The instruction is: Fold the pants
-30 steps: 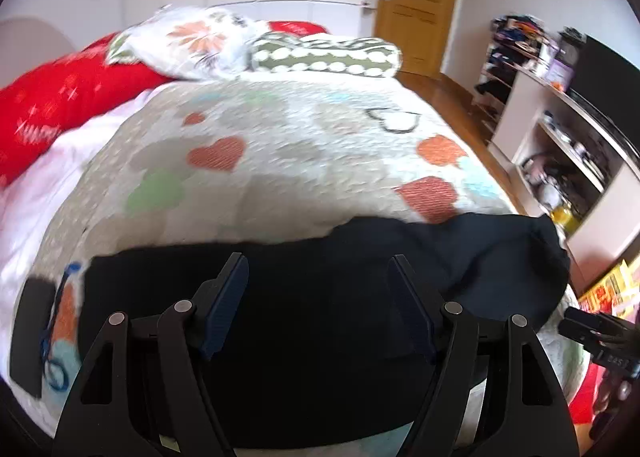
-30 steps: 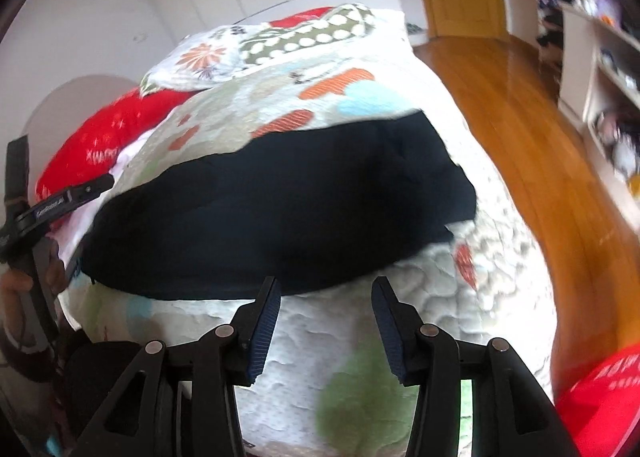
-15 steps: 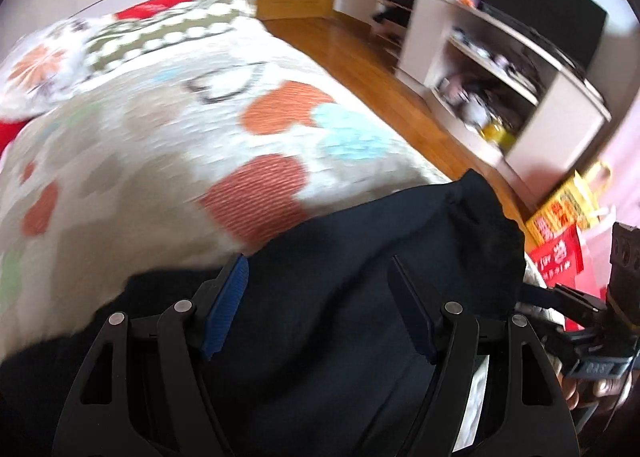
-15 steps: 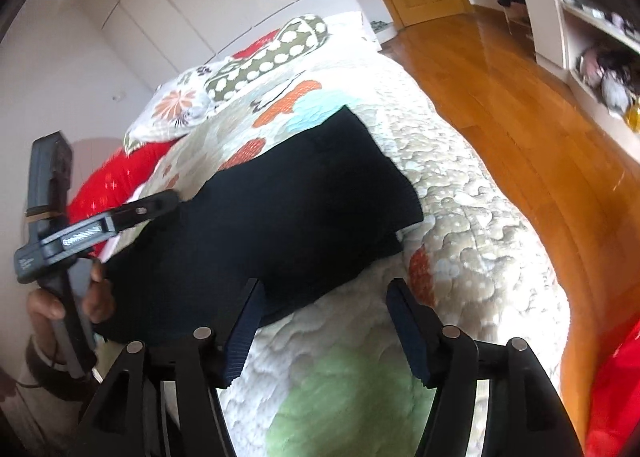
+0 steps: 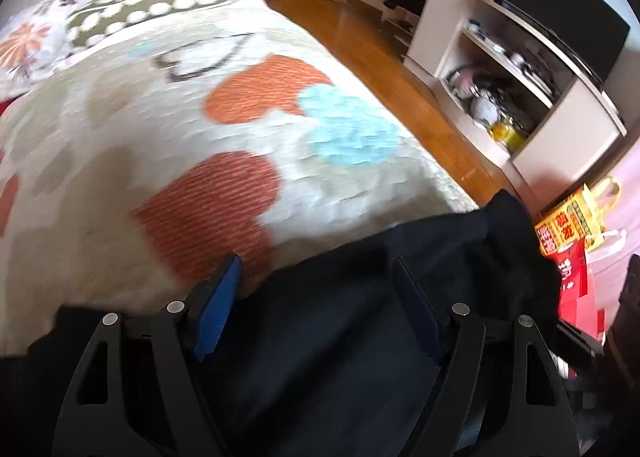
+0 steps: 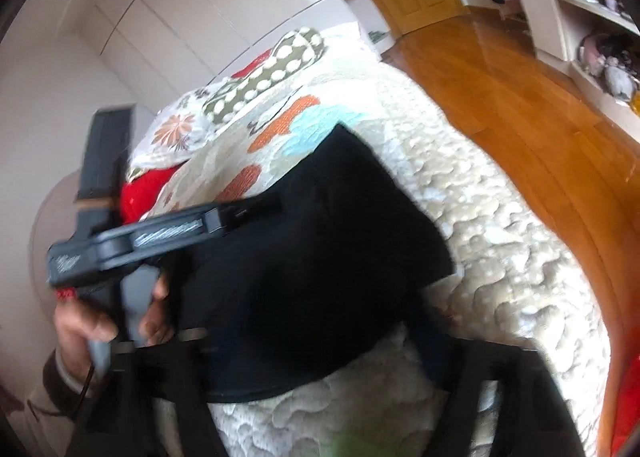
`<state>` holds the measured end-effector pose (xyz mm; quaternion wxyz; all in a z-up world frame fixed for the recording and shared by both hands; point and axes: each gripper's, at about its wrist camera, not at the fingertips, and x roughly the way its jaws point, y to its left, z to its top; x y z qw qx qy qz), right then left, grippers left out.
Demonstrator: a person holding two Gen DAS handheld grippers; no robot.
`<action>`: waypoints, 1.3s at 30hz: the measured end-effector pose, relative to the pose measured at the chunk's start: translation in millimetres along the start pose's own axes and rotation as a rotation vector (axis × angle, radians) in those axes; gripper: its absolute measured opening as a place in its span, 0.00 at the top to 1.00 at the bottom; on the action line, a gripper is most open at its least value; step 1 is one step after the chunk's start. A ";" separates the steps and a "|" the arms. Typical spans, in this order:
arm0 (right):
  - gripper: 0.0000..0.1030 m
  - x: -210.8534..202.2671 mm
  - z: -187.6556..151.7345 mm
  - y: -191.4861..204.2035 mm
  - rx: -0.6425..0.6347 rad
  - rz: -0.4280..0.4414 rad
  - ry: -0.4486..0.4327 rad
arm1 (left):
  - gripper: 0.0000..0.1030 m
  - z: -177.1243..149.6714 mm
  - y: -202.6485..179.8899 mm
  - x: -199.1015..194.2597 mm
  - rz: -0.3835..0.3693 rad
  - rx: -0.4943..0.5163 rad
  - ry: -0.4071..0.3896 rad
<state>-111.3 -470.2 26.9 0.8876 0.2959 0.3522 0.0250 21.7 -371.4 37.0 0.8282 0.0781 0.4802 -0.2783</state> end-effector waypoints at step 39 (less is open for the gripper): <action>0.53 38.7 -26.6 110.5 -0.285 0.078 0.165 | 0.36 -99.2 87.7 -78.1 0.059 -0.273 -0.048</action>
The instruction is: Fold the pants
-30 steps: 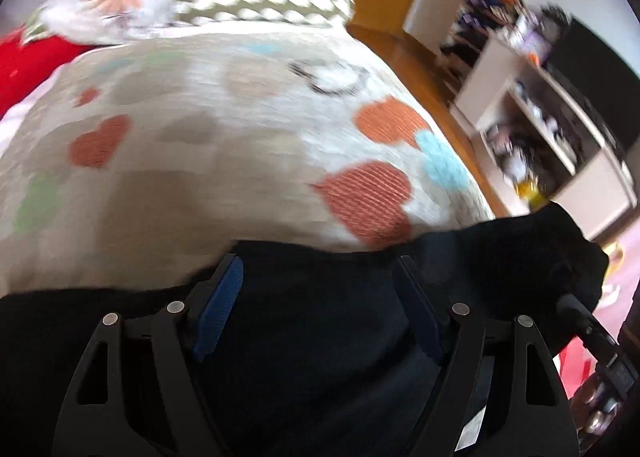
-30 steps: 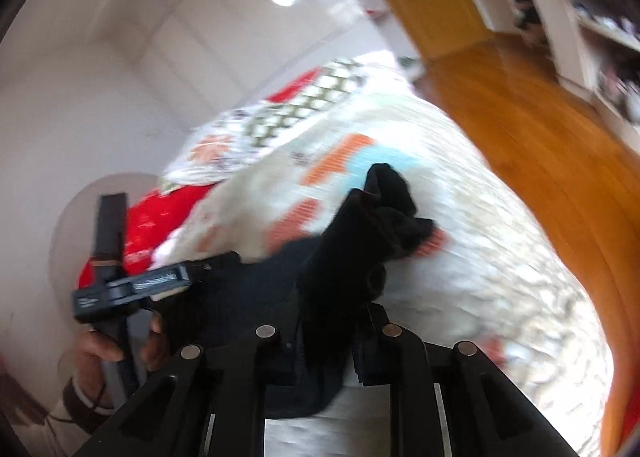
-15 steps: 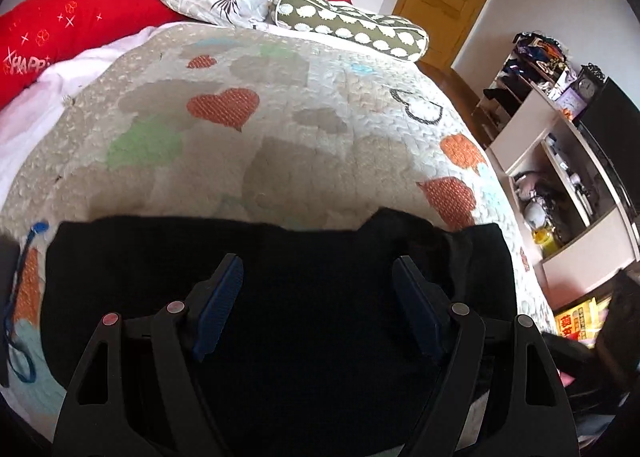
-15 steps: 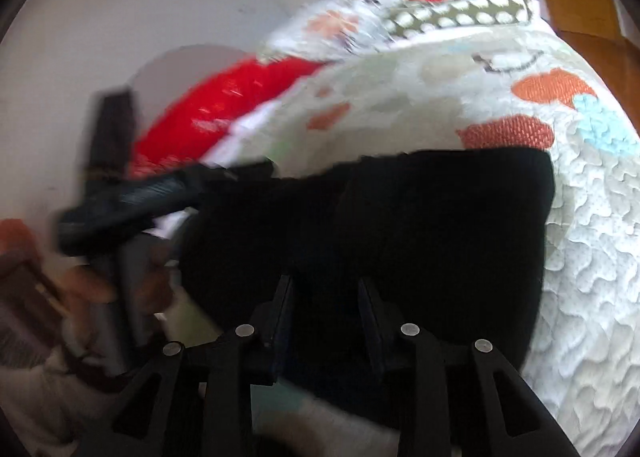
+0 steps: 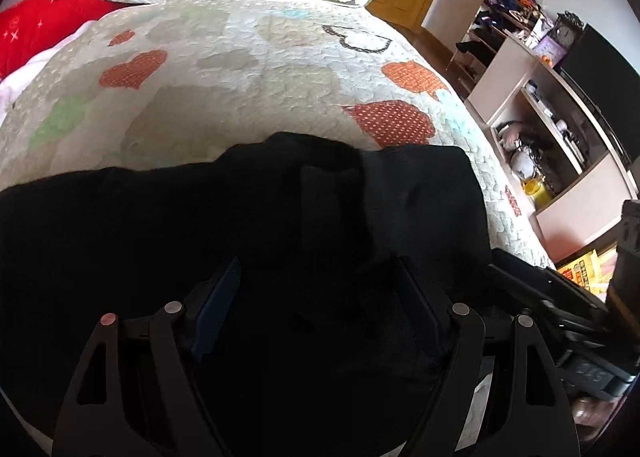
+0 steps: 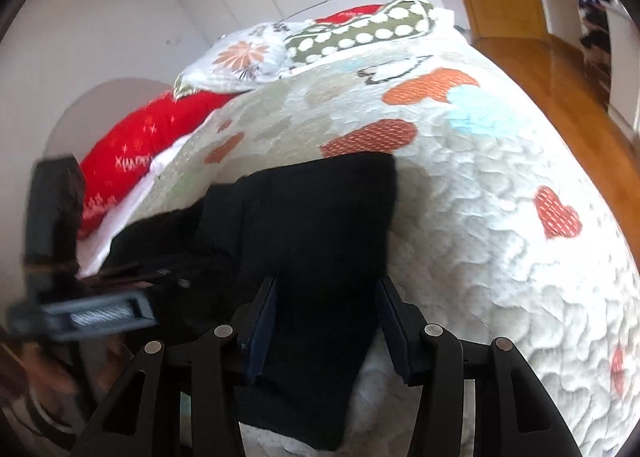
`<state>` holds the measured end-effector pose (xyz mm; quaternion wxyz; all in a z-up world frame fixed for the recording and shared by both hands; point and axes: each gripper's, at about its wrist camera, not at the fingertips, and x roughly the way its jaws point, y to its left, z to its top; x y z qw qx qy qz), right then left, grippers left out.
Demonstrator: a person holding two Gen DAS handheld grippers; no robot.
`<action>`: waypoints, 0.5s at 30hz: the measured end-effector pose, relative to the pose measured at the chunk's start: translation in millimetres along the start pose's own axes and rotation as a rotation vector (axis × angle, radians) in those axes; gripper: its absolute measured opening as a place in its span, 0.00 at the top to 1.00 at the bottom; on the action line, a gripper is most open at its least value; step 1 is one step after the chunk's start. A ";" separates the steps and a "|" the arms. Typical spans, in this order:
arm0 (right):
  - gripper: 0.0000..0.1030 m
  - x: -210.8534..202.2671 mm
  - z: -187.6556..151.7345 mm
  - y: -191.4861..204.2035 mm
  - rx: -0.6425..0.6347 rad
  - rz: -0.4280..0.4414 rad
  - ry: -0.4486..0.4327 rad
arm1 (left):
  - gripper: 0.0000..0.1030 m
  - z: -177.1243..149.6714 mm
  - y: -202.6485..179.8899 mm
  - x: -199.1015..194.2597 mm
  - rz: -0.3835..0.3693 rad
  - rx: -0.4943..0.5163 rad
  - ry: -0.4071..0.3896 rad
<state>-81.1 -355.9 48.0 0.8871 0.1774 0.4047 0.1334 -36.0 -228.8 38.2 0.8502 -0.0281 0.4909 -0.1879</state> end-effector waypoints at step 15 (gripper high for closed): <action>0.53 36.5 20.1 46.6 -0.133 -0.027 0.032 | 0.89 -23.8 35.9 -30.0 -0.007 -0.054 0.002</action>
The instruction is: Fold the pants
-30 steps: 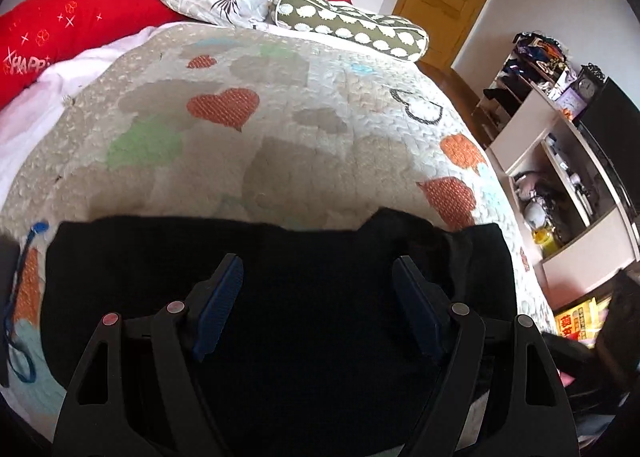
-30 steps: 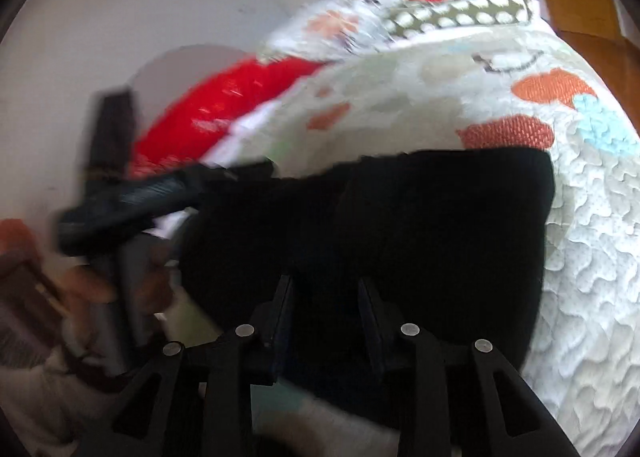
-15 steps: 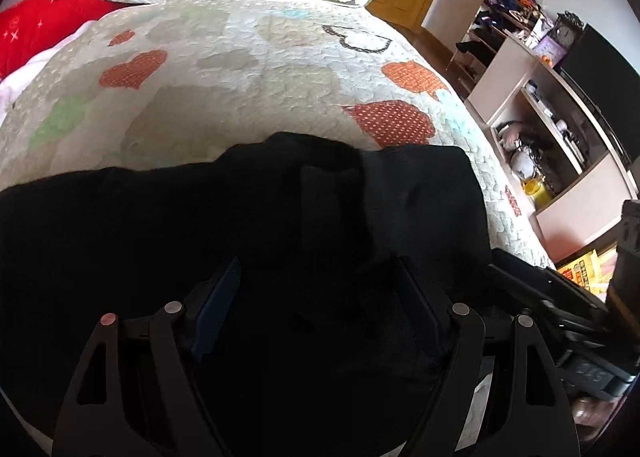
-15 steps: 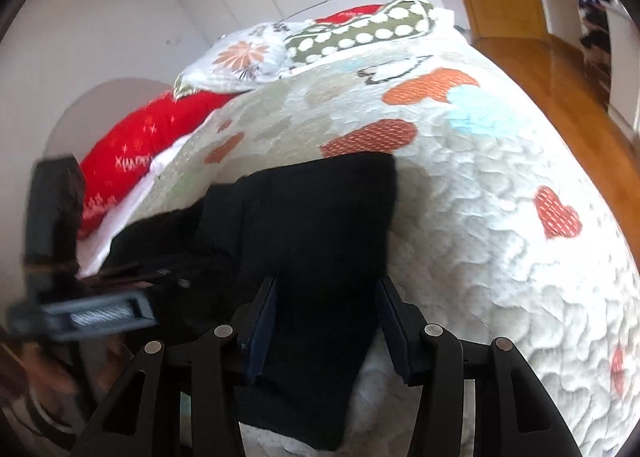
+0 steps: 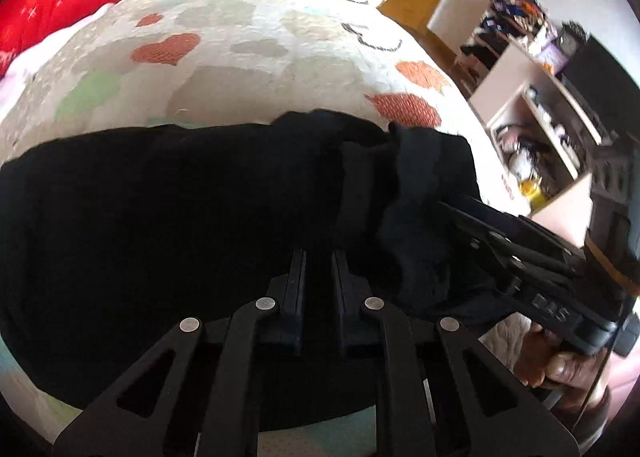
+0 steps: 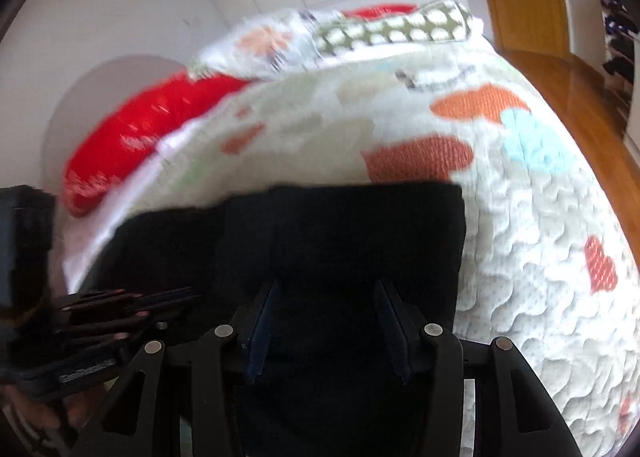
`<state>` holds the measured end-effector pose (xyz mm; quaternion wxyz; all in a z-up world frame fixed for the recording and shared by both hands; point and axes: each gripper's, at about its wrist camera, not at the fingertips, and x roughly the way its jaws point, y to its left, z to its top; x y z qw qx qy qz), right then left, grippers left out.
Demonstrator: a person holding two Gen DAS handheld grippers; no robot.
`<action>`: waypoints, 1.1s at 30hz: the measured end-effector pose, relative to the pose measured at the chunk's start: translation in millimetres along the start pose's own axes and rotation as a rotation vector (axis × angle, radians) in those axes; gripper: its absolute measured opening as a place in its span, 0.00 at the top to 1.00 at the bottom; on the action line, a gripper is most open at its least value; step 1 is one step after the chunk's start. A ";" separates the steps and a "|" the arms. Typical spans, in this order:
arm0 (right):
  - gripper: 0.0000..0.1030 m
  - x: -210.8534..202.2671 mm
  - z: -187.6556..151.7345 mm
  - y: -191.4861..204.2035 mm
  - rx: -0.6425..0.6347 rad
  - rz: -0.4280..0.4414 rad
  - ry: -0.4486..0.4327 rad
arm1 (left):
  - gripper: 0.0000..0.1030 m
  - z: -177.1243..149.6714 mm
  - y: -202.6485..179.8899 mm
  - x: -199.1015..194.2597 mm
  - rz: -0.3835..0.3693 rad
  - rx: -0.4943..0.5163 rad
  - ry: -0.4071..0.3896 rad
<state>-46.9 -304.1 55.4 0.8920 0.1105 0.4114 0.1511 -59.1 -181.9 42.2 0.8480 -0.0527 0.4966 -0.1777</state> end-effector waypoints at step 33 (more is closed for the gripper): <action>0.53 23.5 21.2 2.5 -0.010 0.041 0.002 | 0.68 7.6 -7.2 4.1 -0.117 0.014 -0.021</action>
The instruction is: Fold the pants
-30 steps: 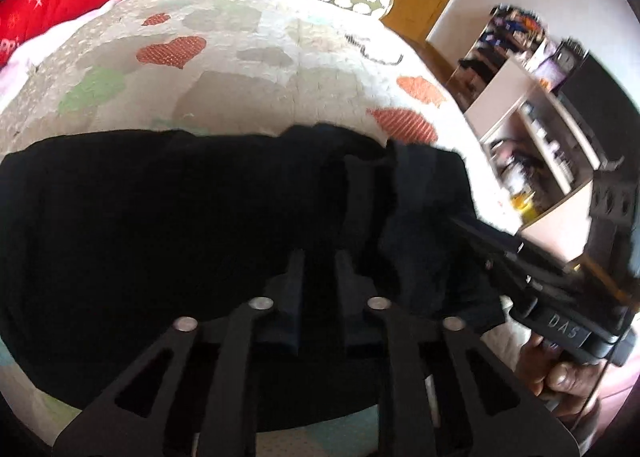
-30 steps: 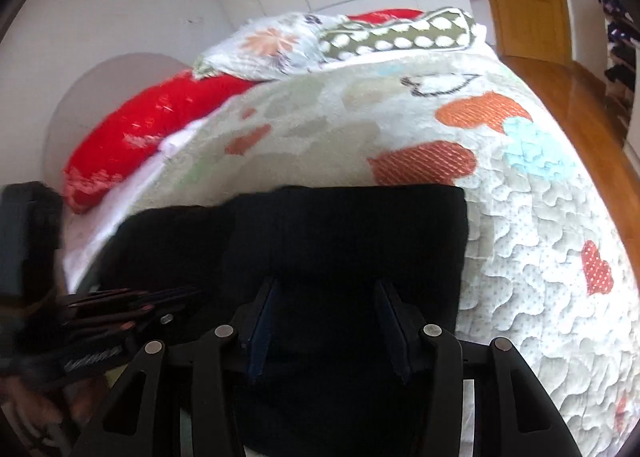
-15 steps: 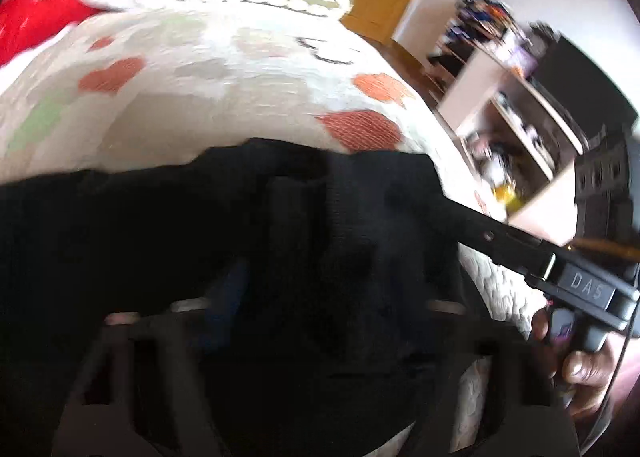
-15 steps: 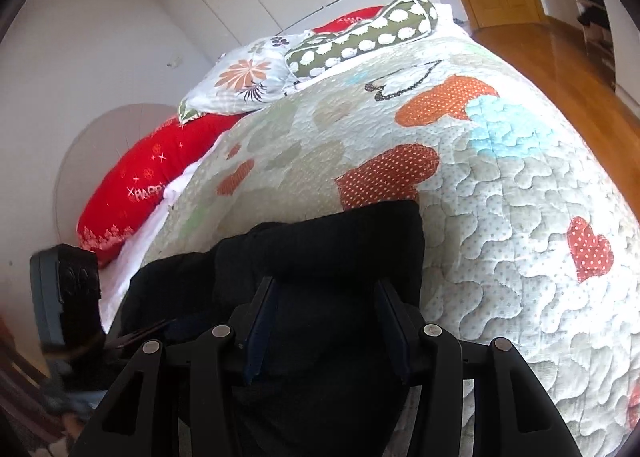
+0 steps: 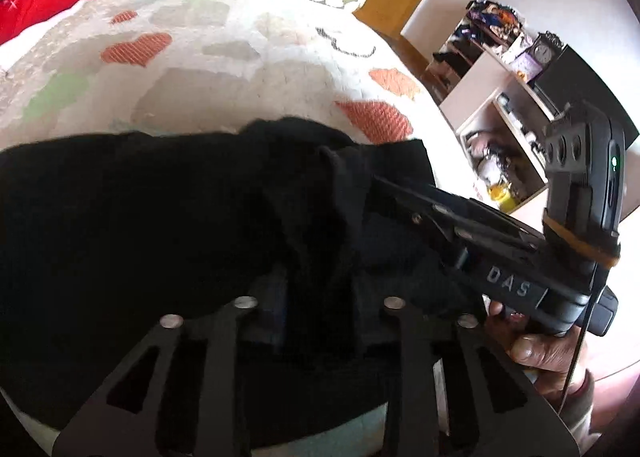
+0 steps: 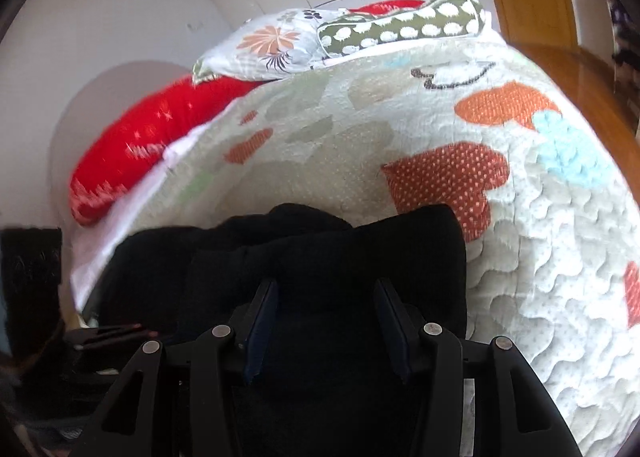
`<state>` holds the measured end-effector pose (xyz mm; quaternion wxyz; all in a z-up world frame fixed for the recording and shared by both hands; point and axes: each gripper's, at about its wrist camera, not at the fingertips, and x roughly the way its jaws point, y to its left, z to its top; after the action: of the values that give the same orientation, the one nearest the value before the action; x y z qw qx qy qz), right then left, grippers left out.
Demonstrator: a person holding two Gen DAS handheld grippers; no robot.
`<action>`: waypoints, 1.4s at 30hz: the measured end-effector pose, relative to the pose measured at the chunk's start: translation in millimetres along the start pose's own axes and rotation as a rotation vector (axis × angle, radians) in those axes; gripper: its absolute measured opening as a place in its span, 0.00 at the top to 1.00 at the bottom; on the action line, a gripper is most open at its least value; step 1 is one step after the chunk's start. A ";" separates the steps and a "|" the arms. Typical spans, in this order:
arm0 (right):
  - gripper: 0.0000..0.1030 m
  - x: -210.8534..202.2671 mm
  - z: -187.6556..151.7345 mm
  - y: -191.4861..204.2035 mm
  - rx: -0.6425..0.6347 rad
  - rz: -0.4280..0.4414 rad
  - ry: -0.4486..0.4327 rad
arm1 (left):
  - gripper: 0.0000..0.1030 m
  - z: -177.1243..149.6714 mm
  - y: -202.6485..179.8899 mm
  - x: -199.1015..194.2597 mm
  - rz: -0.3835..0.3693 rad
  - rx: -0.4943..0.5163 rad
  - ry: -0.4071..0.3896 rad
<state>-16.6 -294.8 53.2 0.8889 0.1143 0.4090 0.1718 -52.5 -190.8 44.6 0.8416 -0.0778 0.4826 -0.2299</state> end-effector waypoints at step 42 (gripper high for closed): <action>0.53 3.5 -8.3 73.6 -0.253 -0.057 0.090 | 0.50 -52.1 71.7 -100.3 0.319 -0.127 -0.183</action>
<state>-36.4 -225.6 70.8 0.8816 -0.0183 0.4264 0.2017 -117.3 -76.4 69.9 0.9010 -0.0739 0.4240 -0.0545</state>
